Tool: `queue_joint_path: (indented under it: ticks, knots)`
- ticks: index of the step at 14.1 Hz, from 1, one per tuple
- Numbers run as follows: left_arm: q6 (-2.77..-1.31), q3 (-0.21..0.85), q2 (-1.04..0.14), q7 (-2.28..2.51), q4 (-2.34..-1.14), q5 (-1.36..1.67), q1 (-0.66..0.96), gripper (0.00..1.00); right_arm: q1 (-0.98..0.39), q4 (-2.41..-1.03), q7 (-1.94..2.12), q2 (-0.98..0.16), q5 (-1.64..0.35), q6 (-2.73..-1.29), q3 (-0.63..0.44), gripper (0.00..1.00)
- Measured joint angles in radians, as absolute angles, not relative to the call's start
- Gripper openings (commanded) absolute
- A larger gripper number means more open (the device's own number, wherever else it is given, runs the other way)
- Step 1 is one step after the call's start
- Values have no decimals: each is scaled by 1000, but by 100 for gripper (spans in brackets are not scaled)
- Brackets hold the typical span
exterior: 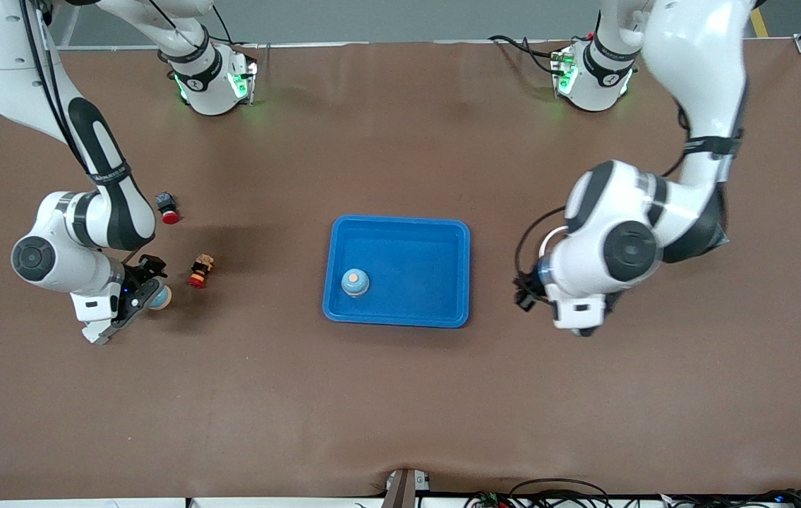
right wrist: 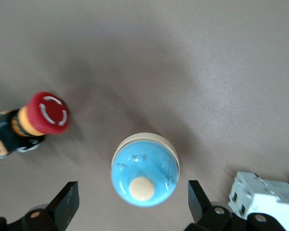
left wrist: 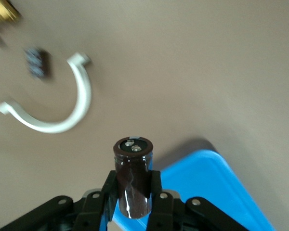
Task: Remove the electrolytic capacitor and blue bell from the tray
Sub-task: 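Carry the capacitor toward the metal plate while the right gripper releases the bell, then place the capacitor by the brass valve while the right gripper reaches the tray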
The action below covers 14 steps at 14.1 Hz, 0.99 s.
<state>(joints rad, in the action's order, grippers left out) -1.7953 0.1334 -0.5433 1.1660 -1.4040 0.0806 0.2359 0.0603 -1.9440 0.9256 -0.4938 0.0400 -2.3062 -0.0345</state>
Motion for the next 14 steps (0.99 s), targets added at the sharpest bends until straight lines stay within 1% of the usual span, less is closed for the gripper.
queue_joint_path:
  ticks: [3,5,7,10,12,14]
  knots:
    - [-1697,131,-510,963,-1408,79,105,0,21,-1899,749,-423,40,-2161,-19,100]
    - [-1680,130,-502,824,-1428,54,25,0,-31,-1893,605,-379,40,-2094,-15,100]
    - [-1682,129,-503,697,-1461,10,-46,0,-84,-1892,459,-348,40,-2068,-13,100]
    - [-1729,129,-506,563,-1531,-40,-115,0,-145,-1865,285,-323,39,-2038,-10,100]
    - [-1811,129,-510,509,-1593,-72,-143,0,-181,-1826,183,-320,13,-1998,-9,100]
    - [-1888,129,-526,465,-1638,-82,-167,0,-226,-1807,72,-321,-27,-1989,-7,100]
